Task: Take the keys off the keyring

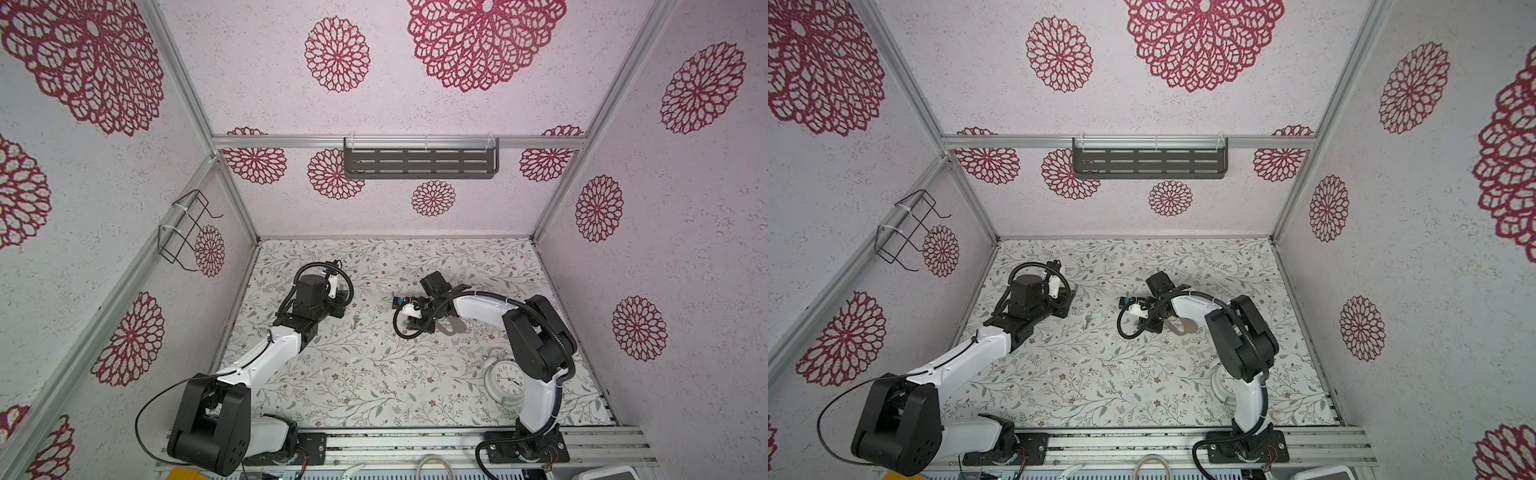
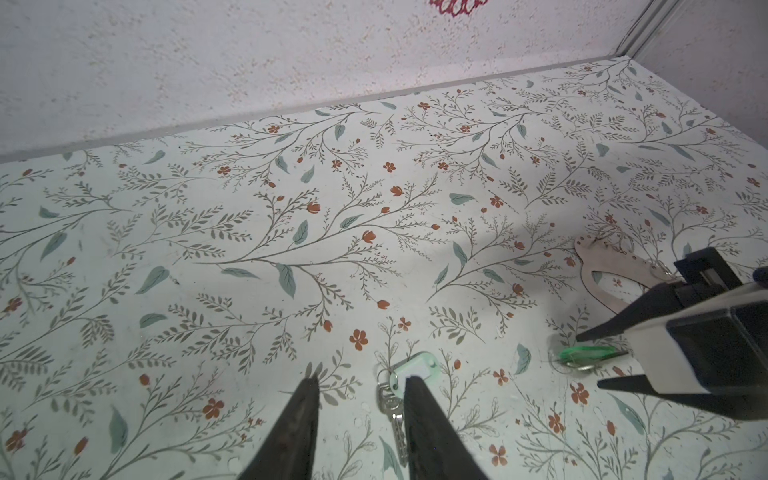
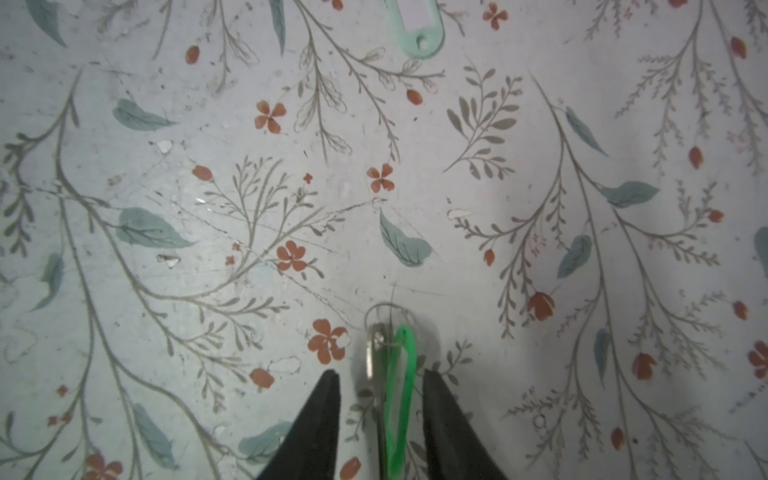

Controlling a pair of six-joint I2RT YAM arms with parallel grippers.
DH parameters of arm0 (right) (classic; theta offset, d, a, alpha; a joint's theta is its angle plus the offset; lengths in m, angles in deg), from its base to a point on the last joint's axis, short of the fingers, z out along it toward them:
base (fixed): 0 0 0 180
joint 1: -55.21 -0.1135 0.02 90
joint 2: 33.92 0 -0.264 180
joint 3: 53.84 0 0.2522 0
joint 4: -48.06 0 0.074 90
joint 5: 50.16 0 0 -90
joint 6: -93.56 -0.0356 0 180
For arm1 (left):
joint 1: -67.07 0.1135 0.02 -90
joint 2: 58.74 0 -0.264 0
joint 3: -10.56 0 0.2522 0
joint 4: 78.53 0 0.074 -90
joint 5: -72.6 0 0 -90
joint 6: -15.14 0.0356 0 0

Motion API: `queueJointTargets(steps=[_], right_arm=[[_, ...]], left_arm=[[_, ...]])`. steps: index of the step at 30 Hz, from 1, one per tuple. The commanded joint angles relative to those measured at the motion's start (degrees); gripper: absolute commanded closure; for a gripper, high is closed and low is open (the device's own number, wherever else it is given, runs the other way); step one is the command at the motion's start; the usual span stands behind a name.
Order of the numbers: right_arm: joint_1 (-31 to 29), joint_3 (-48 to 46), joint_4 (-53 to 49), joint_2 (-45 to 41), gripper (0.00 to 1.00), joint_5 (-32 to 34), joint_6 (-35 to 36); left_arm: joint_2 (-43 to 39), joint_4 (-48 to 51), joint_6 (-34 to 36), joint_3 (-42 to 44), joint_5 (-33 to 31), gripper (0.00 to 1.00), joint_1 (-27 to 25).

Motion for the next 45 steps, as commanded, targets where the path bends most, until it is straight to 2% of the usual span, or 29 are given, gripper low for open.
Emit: queueJointTargets(steps=[1,2,3,6,8,9,11,13,17,20,23,25,27,29,30,32,34,36,38,39,40,41,45], right_arm=[[0.1,1.0,1.3,-2.1,0.40,-1.6,-0.5],[0.2,0.9,1.9,-3.1,0.04,-1.5,-0.6],[0.4,0.7,2.5,-4.2,0.01,-1.2,-1.2],[2.6,-0.3,4.6,-9.4,0.01,-1.2,-4.5],[5.6,-2.8,7.6,-14.5,0.01,-2.0,-7.8],[7.1,-4.6,9.6,-16.8,0.01,-1.9,-9.7],[11.3,-9.8,16.3,-21.9,0.01,0.5,-15.0],[15.2,-15.9,22.5,-26.2,0.01,3.9,-19.4],[22.6,-29.0,36.7,-34.7,0.01,14.1,-32.4],[26.5,-39.8,47.7,-39.4,0.01,22.4,-37.5],[28.6,-46.0,51.4,-40.5,0.01,31.5,-40.3],[29.5,-51.7,60.5,-40.5,0.01,31.3,-39.5],[30.3,-57.5,72.3,-38.4,0.01,31.1,-39.4],[30.9,-59.3,77.2,-35.9,0.01,30.4,-39.6],[31.2,-58.0,73.7,-36.4,0.01,28.5,-39.6],[31.7,-58.4,76.5,-35.4,0.01,26.3,-41.7],[31.9,-61.1,87.1,-32.3,0.01,22.9,-43.0],[31.9,-61.7,92.6,-26.9,0.01,23.3,-42.7],[31.7,-64.2,104.9,-20.6,0.01,23.2,-42.6],[31.6,-64.9,101.3,-23.3,0.01,23.4,-42.2],[31.6,-64.7,100.6,-23.3,0.01,23.0,-42.1],[31.5,-64.9,104.2,-21.4,0.01,22.5,-42.1],[31.2,-65.1,103.7,-22.0,0.01,22.5,-41.6]], left_arm=[[-2.5,0.3,0.3,0.7,-2.2,0.59,1.1],[-3.2,0.3,0.5,0.7,-2.7,0.58,1.3],[-3.8,0.2,0.7,0.8,-3.3,0.56,1.6],[-6.4,0.2,1.4,1.5,-5.6,0.51,3.2],[-8.6,-0.2,1.4,2.3,-7.3,0.42,5.3],[-9.6,-0.8,1.3,2.9,-7.9,0.35,6.5],[-11.5,-3.1,1.3,5.0,-9.4,0.02,9.7],[-12.3,-5.3,0.6,6.9,-10.6,0.03,13.4],[-11.3,-8.2,-3.0,9.8,-20.8,0.03,18.2],[-10.3,-15.6,-2.1,14.1,-22.8,0.03,19.0],[-8.0,-24.8,-3.2,18.8,-24.3,0.03,19.3],[-6.2,-29.1,-2.8,20.7,-23.0,0.03,19.2],[-3.8,-37.5,-1.0,23.5,-20.1,0.03,19.0],[-2.5,-39.0,0.0,23.3,-18.3,0.03,18.9],[-1.3,-40.9,1.0,23.2,-16.8,0.03,19.0],[0.5,-42.4,1.4,22.6,-16.1,0.03,19.1],[2.8,-43.4,0.9,21.4,-12.0,0.03,19.8],[8.1,-49.9,1.8,22.2,-8.8,0.03,19.8],[13.1,-57.9,2.4,23.2,-9.1,0.03,19.9],[14.0,-59.3,2.0,23.4,-9.9,0.03,20.0],[12.7,-54.8,2.0,22.4,-10.0,0.03,20.0],[11.6,-50.7,1.5,21.2,-9.5,0.03,20.1],[12.9,-47.6,-0.8,18.4,-12.0,0.03,21.5]])
